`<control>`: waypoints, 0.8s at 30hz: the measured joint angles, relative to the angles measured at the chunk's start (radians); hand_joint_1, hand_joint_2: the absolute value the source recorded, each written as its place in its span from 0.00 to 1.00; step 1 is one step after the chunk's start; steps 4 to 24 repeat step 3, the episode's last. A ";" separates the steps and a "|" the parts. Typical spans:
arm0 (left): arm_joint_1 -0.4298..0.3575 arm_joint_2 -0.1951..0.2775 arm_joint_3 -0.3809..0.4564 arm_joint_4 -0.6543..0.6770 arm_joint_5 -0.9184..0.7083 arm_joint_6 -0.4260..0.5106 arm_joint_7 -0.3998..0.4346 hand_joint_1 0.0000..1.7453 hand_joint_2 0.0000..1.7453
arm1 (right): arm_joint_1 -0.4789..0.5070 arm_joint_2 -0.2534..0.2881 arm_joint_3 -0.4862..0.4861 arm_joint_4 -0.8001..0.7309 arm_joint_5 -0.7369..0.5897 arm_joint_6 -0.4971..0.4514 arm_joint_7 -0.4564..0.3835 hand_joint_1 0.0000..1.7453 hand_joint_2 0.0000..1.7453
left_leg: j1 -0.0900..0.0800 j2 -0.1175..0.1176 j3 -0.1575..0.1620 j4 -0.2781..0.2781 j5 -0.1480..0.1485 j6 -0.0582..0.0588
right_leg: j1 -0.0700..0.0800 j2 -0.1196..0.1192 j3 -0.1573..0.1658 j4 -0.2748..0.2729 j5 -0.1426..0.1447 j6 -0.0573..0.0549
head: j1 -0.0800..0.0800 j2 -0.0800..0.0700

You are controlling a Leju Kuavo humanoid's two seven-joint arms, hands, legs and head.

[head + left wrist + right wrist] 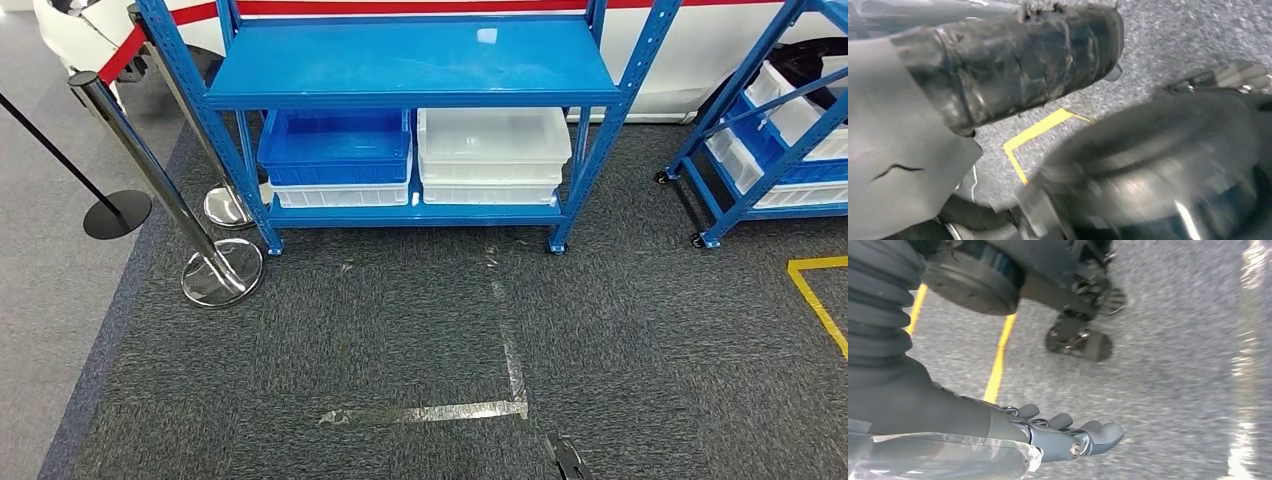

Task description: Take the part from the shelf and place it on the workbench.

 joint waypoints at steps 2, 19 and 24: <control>-0.016 0.000 0.017 -0.003 -0.014 -0.007 -0.003 0.00 0.00 | 0.020 -0.003 -0.005 -0.001 -0.003 0.007 -0.001 0.00 1.00 | 0.004 0.000 0.003 -0.011 0.007 0.014 | -0.002 0.000 -0.006 0.023 -0.020 0.010 | 0.001 0.000; -0.022 0.000 0.020 -0.005 -0.016 -0.008 -0.004 0.00 0.00 | 0.026 -0.004 -0.006 0.000 -0.004 0.008 -0.001 0.00 1.00 | 0.006 0.000 0.004 -0.016 0.010 0.018 | -0.002 0.000 -0.008 0.031 -0.027 0.013 | 0.001 0.000; -0.022 0.000 0.020 -0.005 -0.016 -0.008 -0.004 0.00 0.00 | 0.026 -0.004 -0.006 0.000 -0.004 0.008 -0.001 0.00 1.00 | 0.006 0.000 0.004 -0.016 0.010 0.018 | -0.002 0.000 -0.008 0.031 -0.027 0.013 | 0.001 0.000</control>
